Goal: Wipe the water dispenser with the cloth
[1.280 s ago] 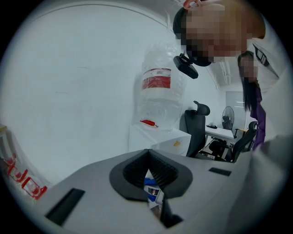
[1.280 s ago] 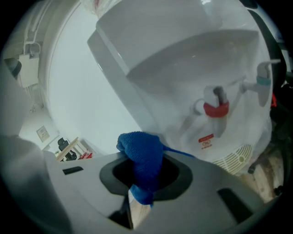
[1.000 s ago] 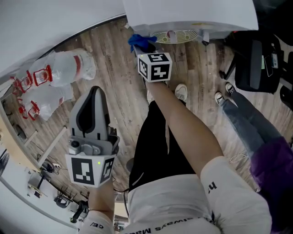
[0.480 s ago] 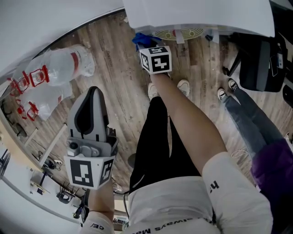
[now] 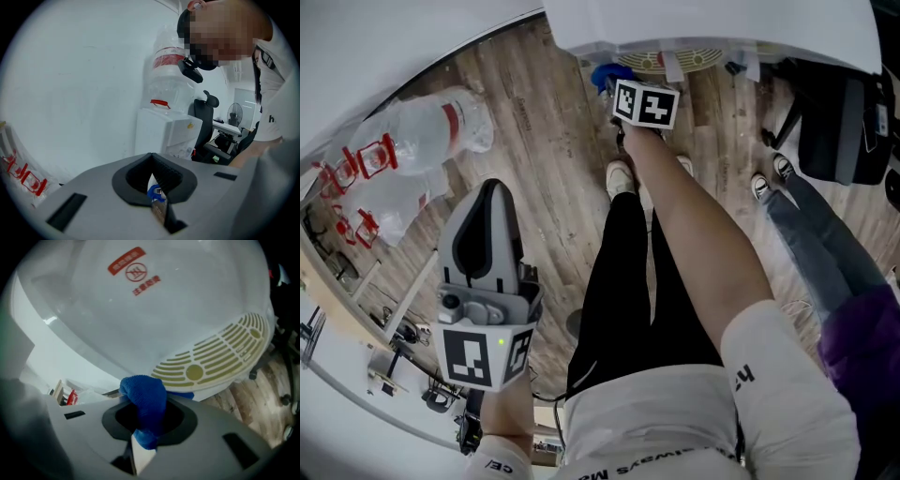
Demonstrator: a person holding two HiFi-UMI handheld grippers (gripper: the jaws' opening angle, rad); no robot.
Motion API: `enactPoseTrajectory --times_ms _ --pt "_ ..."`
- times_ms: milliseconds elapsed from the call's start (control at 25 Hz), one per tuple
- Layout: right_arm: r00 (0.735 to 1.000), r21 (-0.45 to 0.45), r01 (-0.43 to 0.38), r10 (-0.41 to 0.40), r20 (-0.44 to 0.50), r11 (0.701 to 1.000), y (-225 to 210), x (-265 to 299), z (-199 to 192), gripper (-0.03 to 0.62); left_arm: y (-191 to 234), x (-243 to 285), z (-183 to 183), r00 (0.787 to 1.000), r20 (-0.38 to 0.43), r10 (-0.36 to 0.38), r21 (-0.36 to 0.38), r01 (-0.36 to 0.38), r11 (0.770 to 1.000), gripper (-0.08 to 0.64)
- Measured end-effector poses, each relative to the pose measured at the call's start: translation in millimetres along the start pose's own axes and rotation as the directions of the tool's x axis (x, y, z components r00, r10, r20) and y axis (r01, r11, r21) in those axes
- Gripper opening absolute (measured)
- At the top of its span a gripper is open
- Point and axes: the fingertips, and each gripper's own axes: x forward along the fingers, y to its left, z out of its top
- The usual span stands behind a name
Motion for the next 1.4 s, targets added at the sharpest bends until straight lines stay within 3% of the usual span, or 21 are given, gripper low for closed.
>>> enactPoseTrajectory --times_ms 120,440,840,1400 --pt "1.0 0.049 -0.011 0.009 0.024 0.999 -8.2 1.5 -2.6 0.08 -0.3 0.5 -2.3 1.0 -0.007 -0.005 0.003 0.005 1.0 0.018" --pt "0.997 0.066 -0.008 0.003 0.074 0.998 -19.6 -6.3 -4.0 0.08 -6.2 3.4 -5.6 1.0 -0.003 -0.022 0.018 0.022 1.0 0.018" --pt "0.99 0.058 0.096 -0.102 0.097 0.994 -80.7 -38.7 -4.0 0.08 -25.4 8.8 -9.9 0.998 -0.008 -0.057 0.017 0.057 0.998 0.018" --pt "0.964 0.047 0.229 -0.233 0.125 0.972 -169.0 -84.7 31.7 0.078 -53.5 12.1 -6.7 0.998 -0.002 -0.065 0.023 0.065 0.998 0.018"
